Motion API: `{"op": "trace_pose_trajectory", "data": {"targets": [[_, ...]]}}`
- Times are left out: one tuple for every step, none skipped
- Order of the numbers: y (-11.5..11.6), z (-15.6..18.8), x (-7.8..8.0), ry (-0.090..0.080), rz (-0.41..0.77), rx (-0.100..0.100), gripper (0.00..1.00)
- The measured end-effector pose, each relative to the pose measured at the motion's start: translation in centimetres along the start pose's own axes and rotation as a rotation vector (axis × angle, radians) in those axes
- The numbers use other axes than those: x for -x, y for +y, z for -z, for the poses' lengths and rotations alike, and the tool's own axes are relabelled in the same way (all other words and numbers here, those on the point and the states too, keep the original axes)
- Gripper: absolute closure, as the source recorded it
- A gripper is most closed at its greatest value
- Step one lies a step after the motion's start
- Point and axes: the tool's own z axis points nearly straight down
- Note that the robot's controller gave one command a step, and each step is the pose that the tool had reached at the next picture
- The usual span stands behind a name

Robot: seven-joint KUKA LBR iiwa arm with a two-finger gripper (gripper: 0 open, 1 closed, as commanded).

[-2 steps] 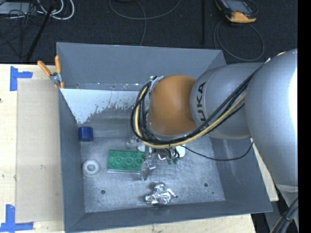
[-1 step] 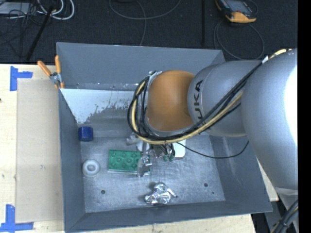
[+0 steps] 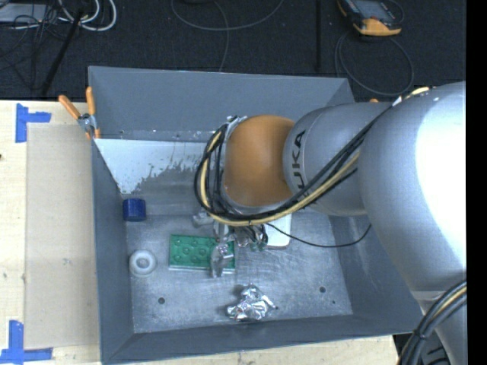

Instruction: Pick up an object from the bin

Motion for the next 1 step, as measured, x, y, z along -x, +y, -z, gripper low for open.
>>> {"op": "trace_pose_trajectory", "data": {"targets": [[0.03, 0.21, 0.12, 0.004, 0.0, -0.001, 0.0]]}}
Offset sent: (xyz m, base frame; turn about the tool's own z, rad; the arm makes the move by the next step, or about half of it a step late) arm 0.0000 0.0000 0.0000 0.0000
